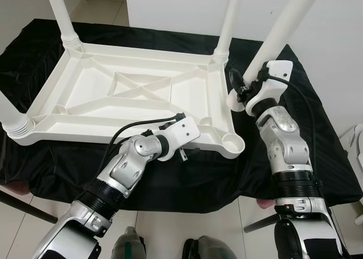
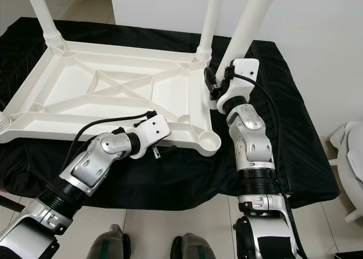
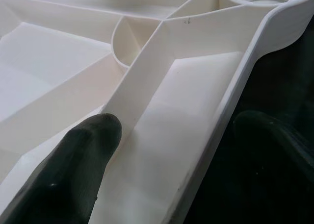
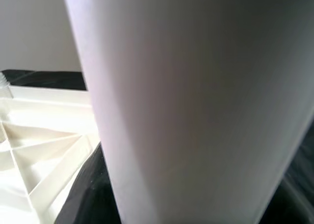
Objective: Building children table
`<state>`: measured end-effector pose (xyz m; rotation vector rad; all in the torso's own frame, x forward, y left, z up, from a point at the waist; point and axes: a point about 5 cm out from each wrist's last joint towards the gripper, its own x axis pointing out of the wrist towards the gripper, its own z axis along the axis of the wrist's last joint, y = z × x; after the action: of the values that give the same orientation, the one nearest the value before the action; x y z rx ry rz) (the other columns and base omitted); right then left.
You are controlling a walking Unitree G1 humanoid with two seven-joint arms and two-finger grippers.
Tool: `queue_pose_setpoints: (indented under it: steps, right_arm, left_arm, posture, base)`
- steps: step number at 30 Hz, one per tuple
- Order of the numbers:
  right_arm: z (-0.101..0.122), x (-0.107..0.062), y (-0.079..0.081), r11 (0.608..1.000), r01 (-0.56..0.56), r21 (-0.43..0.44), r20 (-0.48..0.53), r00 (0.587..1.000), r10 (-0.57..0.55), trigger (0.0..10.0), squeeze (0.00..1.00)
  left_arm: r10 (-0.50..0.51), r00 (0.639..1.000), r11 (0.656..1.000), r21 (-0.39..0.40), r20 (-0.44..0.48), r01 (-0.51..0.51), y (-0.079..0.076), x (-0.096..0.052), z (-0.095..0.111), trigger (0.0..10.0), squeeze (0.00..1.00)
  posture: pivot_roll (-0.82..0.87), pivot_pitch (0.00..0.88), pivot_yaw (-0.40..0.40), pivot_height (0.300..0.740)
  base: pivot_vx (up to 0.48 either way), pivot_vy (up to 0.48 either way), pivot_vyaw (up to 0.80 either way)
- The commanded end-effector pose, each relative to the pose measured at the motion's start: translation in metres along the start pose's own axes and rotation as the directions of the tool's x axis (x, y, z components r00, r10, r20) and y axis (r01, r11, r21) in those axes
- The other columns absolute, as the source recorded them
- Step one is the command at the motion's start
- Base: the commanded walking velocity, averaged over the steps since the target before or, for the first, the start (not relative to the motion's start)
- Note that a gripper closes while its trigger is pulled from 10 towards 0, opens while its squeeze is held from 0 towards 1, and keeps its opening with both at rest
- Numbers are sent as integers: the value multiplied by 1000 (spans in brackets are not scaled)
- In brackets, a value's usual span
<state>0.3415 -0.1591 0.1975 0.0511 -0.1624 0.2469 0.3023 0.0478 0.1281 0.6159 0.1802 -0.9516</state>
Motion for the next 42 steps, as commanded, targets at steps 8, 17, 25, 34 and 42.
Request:
queue_pose_setpoints:
  steps: [8, 17, 25, 34, 42]
  right_arm:
    - [-6, -10, 5, 999, -34, -19, -27, 999, 34, 10000, 0]
    - [-6, -12, 6, 999, -40, -30, -35, 999, 38, 10000, 0]
    - [-9, -16, 5, 999, -42, -34, -47, 998, 40, 10000, 0]
    - [-13, -22, 7, 1000, 10, 19, -30, 1000, -9, 10000, 0]
    - [-19, -28, 16, 1000, 17, 21, -34, 999, -16, 10000, 0]
  left_arm:
    - [373, 928, 928, -20, -6, -373, 31, -8, 0, 10000, 0]
    - [366, 929, 930, -55, 49, -363, 35, -7, 13, 10000, 0]
    - [243, 951, 965, -148, 192, -217, 20, -18, 31, 10000, 0]
    - [127, 945, 974, -221, 301, -60, 2, -34, 47, 10000, 0]
    - [152, 941, 940, -337, 302, -44, -1, -37, 43, 10000, 0]
  posture:
    - [-17, 5, -30, 740]
    - [-17, 25, -29, 740]
    - [-10, 32, -33, 740]
    - [4, 39, -40, 740]
    - [3, 41, -39, 740]
  base:
    - [0, 0, 0]
    - [0, 0, 0]
    - [0, 0, 0]
    - [0, 0, 0]
    - [0, 0, 0]
